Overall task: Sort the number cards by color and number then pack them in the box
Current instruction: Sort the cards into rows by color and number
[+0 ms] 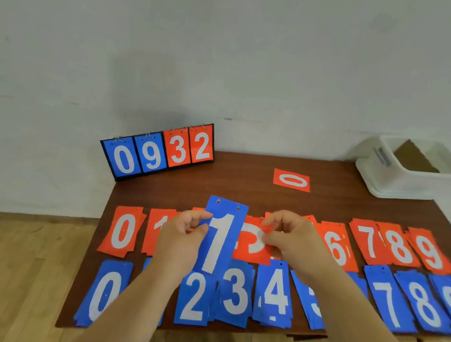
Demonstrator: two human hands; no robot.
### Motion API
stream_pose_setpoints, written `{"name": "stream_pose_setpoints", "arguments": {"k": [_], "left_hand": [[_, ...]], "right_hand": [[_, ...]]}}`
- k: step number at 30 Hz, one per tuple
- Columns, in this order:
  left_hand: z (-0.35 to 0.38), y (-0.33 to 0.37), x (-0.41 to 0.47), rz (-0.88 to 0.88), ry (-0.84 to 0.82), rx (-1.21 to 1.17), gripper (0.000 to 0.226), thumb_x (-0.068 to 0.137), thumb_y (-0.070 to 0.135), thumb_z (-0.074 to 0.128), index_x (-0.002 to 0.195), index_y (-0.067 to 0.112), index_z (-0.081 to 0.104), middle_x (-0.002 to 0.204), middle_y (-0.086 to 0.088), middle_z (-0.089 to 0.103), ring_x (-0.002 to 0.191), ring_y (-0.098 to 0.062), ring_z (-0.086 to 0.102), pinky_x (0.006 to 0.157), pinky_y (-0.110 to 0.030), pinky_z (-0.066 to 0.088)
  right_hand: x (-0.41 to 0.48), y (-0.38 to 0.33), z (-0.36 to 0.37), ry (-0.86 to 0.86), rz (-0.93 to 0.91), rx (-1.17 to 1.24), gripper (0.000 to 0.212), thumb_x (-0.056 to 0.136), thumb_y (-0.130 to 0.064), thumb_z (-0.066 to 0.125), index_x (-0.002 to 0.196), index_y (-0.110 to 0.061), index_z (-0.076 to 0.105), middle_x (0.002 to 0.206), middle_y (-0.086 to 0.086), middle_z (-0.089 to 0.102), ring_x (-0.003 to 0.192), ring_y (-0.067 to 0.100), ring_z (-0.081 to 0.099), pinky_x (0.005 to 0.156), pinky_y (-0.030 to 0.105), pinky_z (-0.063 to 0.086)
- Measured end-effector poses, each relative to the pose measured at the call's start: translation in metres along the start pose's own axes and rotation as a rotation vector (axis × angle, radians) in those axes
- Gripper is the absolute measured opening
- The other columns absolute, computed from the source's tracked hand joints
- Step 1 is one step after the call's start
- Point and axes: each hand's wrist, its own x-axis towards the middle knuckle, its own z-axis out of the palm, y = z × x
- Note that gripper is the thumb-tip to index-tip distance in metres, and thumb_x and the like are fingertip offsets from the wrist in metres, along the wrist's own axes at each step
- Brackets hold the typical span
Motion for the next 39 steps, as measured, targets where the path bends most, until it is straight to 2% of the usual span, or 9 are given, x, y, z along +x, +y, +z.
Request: {"name": "stream_pose_setpoints", "arguments": {"k": [4,7,12,17,23,27,31,35,39], "left_hand": [[0.008,0.0,0.011,-0.032,-0.02,0.024,0.022,0.104,0.02,0.057,0.111,0.039,0.067,0.104,0.024,0.059,0.087,0.004,0.057,0.067,-0.017,0.047],[0.014,0.001,0.015,-0.022,-0.089,0.027,0.021,0.104,0.022,0.056,0.111,0.038,0.068,0.106,0.022,0.062,0.093,0.0,0.061,0.071,-0.022,0.053],[0.024,-0.002,0.019,0.014,-0.059,0.047,0.021,0.104,0.02,0.056,0.105,0.037,0.068,0.1,0.013,0.067,0.073,-0.009,0.062,0.061,-0.035,0.055],[0.019,-0.018,0.029,-0.022,0.025,0.063,0.024,0.105,0.019,0.05,0.11,0.037,0.066,0.087,0.003,0.069,0.05,-0.006,0.045,0.042,-0.021,0.038],[0.034,-0.03,0.028,-0.043,-0.016,0.08,0.027,0.105,0.016,0.051,0.117,0.036,0.066,0.081,0.006,0.069,0.056,-0.015,0.05,0.044,-0.024,0.04],[0.05,-0.033,0.023,-0.071,-0.075,0.106,0.028,0.104,0.012,0.054,0.116,0.036,0.064,0.082,0.019,0.056,0.063,-0.013,0.054,0.053,-0.03,0.047],[0.061,-0.039,0.019,-0.104,-0.102,0.122,0.029,0.103,0.013,0.056,0.113,0.039,0.064,0.094,0.022,0.058,0.065,-0.009,0.058,0.053,-0.031,0.048],[0.071,-0.042,0.017,-0.169,-0.09,0.135,0.027,0.103,0.014,0.057,0.113,0.038,0.063,0.105,0.024,0.056,0.068,-0.003,0.065,0.053,-0.026,0.051],[0.091,-0.044,0.018,-0.19,-0.044,0.17,0.027,0.102,0.013,0.059,0.112,0.037,0.066,0.111,0.023,0.058,0.076,0.0,0.055,0.062,-0.028,0.056]], "right_hand": [[-0.01,0.005,-0.011,-0.241,0.08,-0.098,0.009,0.09,-0.005,0.073,0.092,-0.014,0.071,0.082,-0.003,0.075,0.076,0.007,0.072,0.072,0.022,0.057],[-0.01,0.008,-0.011,-0.262,0.066,-0.099,0.008,0.094,-0.013,0.072,0.098,-0.018,0.075,0.087,-0.01,0.076,0.082,0.003,0.072,0.075,0.02,0.055],[-0.003,0.021,-0.004,-0.113,0.03,-0.116,0.016,0.096,-0.013,0.069,0.095,-0.025,0.08,0.099,-0.009,0.078,0.095,0.008,0.074,0.082,0.029,0.062],[-0.003,0.038,-0.013,0.322,0.01,0.09,0.027,0.091,-0.003,0.069,0.102,-0.026,0.074,0.103,-0.004,0.073,0.084,0.013,0.073,0.066,0.026,0.06],[-0.004,0.074,-0.049,0.514,0.088,0.084,0.035,0.088,-0.004,0.073,0.105,-0.034,0.068,0.108,-0.008,0.067,0.087,0.012,0.071,0.07,0.038,0.065],[0.003,0.102,-0.073,0.514,0.164,0.031,0.03,0.093,-0.009,0.07,0.107,-0.034,0.068,0.11,-0.009,0.067,0.091,0.011,0.069,0.071,0.036,0.064],[0.022,0.128,-0.096,0.476,0.247,-0.072,0.016,0.104,-0.021,0.056,0.107,-0.031,0.068,0.106,-0.006,0.069,0.08,0.017,0.068,0.053,0.029,0.054],[0.058,0.148,-0.115,0.378,0.266,-0.227,0.019,0.106,-0.022,0.052,0.119,-0.03,0.063,0.115,-0.005,0.064,0.099,0.02,0.066,0.069,0.032,0.062],[0.102,0.16,-0.132,0.267,0.205,-0.403,0.027,0.105,-0.02,0.052,0.129,-0.031,0.057,0.095,-0.012,0.062,0.076,0.02,0.067,0.06,0.038,0.06]]}}
